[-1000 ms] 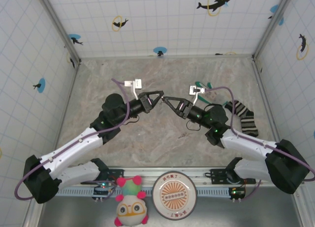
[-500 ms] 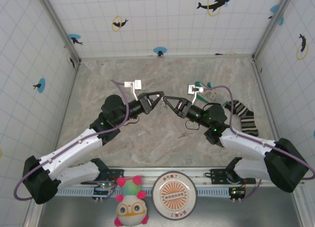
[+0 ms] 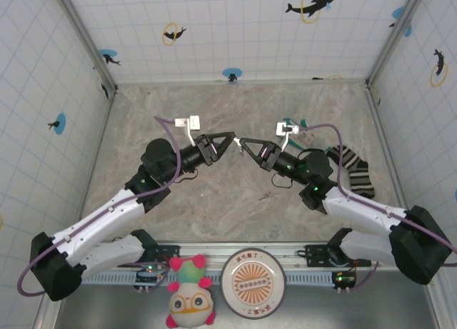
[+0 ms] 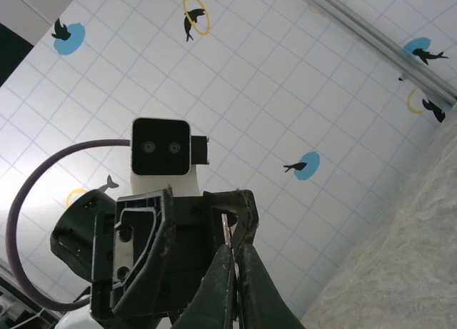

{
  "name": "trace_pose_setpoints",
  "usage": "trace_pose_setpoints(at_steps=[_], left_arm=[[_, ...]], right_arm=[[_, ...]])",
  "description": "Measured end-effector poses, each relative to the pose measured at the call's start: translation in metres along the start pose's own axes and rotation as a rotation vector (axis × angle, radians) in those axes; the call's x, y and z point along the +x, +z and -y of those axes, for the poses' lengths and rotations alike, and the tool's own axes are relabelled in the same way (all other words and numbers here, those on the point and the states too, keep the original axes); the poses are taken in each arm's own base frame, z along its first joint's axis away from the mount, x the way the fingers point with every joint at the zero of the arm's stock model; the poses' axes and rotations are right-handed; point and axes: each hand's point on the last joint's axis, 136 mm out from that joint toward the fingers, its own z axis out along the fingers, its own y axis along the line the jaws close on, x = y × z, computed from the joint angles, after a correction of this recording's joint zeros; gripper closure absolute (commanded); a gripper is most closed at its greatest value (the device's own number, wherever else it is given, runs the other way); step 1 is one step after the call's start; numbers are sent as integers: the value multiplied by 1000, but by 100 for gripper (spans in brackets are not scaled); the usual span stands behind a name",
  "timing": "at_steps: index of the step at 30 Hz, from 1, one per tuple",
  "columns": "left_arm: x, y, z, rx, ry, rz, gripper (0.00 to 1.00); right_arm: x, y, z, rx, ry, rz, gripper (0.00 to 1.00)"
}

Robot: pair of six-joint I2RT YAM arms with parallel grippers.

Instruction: Unlock with the key

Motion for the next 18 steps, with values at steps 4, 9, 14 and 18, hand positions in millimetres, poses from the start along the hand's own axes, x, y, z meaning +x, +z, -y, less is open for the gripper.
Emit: trace_pose_setpoints(at_steps=[4,9,14,18], left_arm=[[5,0,0,7,-6,-30,67],[11,2,1,21,-10,-58,70],[14,3,3,40,-16,-76,79],[13,3,3,42,-25,-74,97]], right_arm=[[-3,-3,-6,-8,-19,3,100],[-2,-5,-3,7,-33,-7,100],[1,-5,-1,13,-31,-26,100],[2,-5,-1,11,-31,-33,100]])
